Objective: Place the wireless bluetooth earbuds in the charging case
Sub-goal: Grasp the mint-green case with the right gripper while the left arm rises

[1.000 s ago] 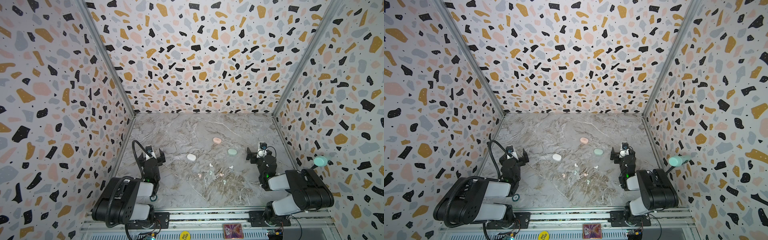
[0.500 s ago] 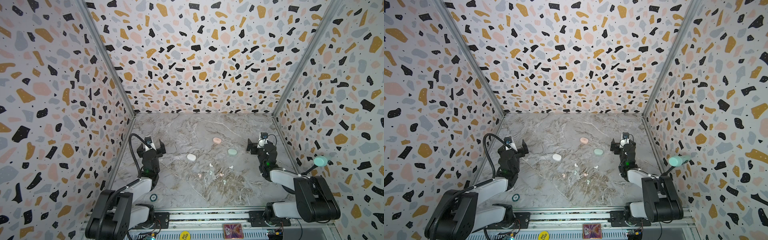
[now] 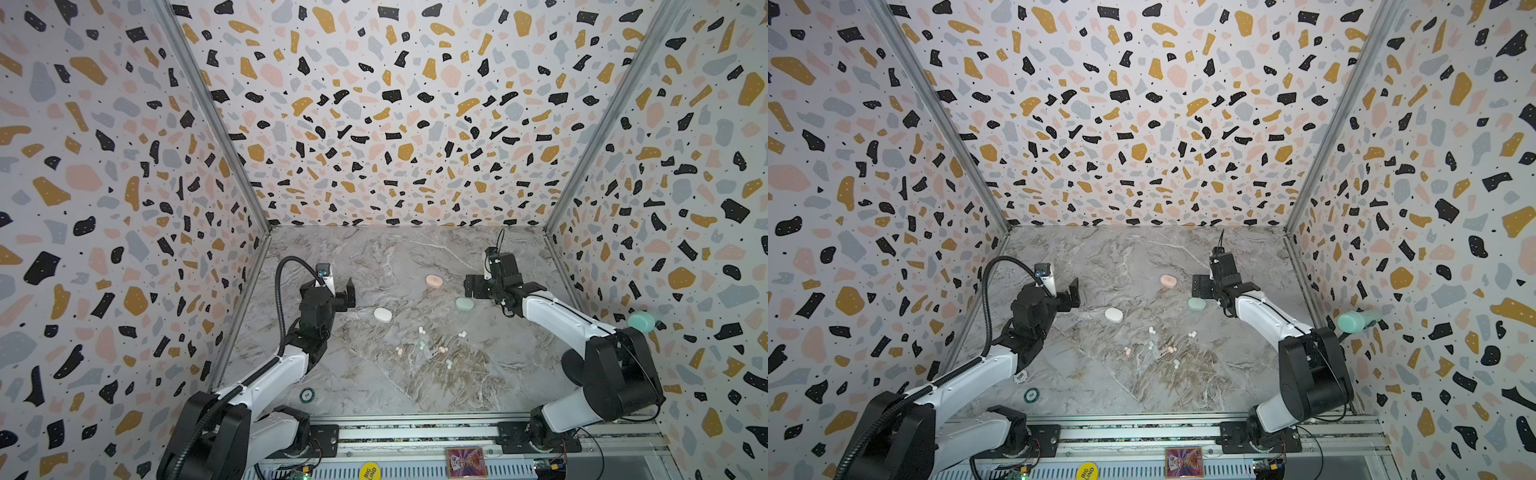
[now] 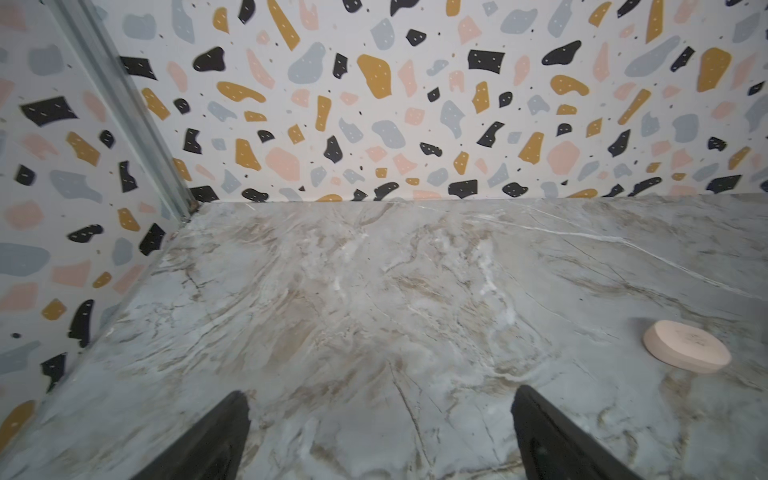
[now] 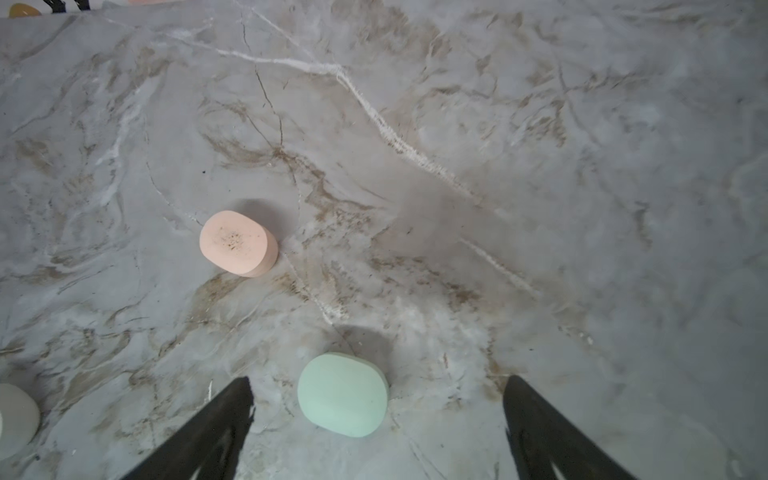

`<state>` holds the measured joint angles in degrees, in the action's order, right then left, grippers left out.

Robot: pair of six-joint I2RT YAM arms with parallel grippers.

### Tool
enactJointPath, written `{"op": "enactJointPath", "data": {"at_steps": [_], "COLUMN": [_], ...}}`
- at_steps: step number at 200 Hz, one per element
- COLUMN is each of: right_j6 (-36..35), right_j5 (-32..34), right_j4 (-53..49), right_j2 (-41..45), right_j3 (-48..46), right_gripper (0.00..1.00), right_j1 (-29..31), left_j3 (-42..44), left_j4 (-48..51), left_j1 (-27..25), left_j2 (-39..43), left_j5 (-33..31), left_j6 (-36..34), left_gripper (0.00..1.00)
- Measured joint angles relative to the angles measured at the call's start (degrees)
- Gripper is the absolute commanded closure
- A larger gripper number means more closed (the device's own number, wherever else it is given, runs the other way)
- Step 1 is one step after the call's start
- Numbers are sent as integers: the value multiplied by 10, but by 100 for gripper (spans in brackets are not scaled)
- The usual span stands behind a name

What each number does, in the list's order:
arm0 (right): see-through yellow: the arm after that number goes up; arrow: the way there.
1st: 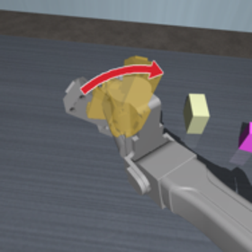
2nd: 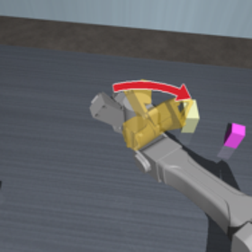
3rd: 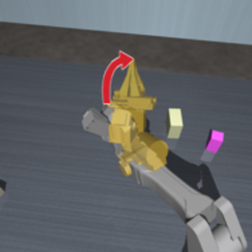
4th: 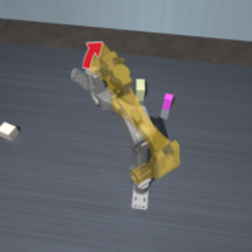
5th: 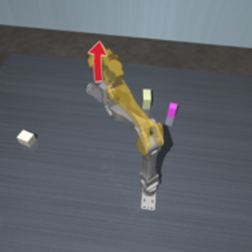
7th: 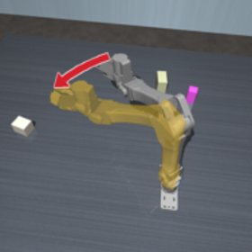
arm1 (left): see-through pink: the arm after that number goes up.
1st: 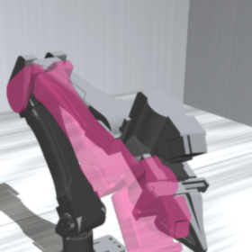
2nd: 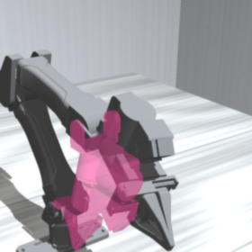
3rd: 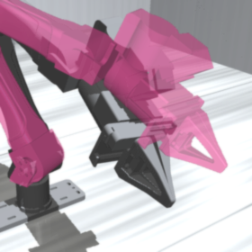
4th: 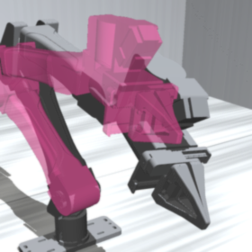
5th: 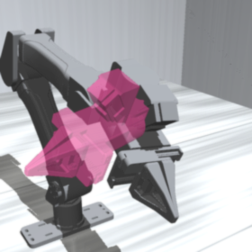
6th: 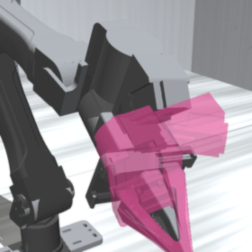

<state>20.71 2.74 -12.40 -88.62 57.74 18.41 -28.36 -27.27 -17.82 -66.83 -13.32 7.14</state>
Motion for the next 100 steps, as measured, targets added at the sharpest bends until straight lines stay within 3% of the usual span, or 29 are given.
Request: {"op": "enactJointPath", "data": {"at_steps": [52, 100], "right_j6": [76, 117], "right_j5": [-15, -16], "right_j4": [-132, -178], "right_j2": [-130, -163], "right_j3": [106, 132], "right_gripper": [11, 15], "right_j1": [29, 37], "left_j3": [-53, -53], "left_j4": [7, 12], "left_j1": [-2, -5], "left_j2": [-64, -74], "left_j5": [120, 162], "left_j6": [34, 42], "left_gripper": [0, 0]}}
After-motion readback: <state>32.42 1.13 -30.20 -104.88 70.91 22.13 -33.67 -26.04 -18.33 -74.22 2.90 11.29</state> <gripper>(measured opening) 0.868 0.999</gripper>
